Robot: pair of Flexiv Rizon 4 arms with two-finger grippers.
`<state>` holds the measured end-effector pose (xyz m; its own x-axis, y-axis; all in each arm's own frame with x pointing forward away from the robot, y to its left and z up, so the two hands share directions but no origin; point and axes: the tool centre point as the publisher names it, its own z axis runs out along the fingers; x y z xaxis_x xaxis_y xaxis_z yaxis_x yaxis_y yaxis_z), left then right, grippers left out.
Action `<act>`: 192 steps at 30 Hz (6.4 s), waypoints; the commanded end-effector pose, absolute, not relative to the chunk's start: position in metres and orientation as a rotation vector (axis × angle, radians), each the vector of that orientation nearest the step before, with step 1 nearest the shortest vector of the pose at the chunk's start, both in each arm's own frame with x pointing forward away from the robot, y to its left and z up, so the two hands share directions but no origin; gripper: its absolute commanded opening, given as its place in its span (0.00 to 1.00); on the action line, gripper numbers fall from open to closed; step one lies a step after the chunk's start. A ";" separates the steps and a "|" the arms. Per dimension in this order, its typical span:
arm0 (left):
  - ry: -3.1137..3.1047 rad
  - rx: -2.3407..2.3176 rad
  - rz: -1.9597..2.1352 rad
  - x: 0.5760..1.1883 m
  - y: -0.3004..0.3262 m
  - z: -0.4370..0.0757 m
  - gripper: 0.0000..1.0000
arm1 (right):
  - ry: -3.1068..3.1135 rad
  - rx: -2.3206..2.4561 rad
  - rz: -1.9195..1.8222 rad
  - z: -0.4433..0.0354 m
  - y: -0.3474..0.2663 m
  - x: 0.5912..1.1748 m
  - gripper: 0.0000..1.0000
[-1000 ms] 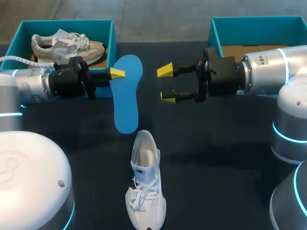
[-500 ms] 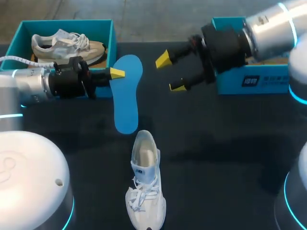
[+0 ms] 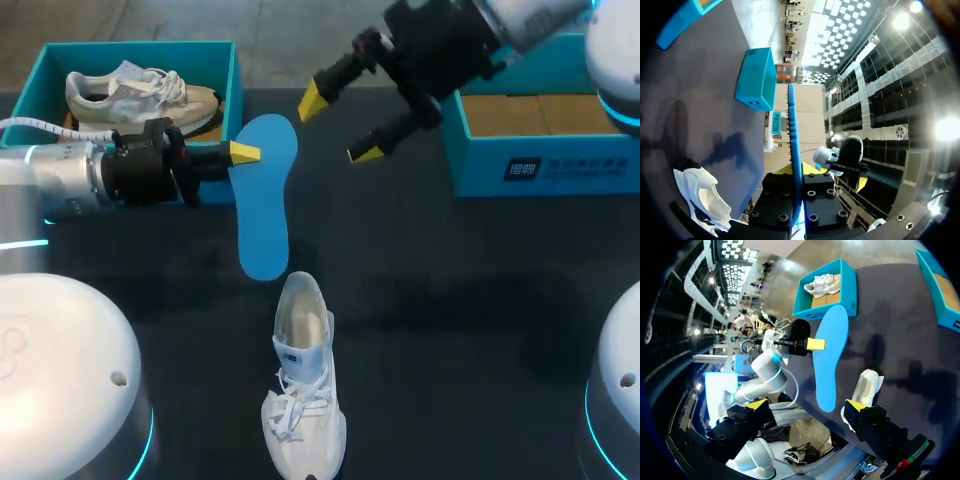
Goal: Take the shoe out of the shoebox, open the shoe tongue, remove and reinsert the insole, then place the shoe into the shoebox
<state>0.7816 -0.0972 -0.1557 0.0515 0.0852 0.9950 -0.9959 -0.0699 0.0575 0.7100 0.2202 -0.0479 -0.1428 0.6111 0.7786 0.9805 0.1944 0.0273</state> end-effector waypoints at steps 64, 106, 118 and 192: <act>-1.075 1.229 1.259 0.781 -0.097 -0.155 0.00 | -2.279 -2.064 -0.169 -0.028 0.299 0.707 1.00; -1.075 1.229 1.259 0.781 -0.097 -0.155 0.00 | -1.724 -1.425 -1.005 -0.041 0.230 0.713 1.00; -1.075 1.229 1.259 0.781 -0.097 -0.155 0.00 | -1.601 -1.327 -1.121 -0.070 0.236 0.710 1.00; -1.418 0.888 1.628 0.785 -0.102 -0.129 0.00 | -1.394 -1.161 -1.291 -0.105 0.218 0.717 1.00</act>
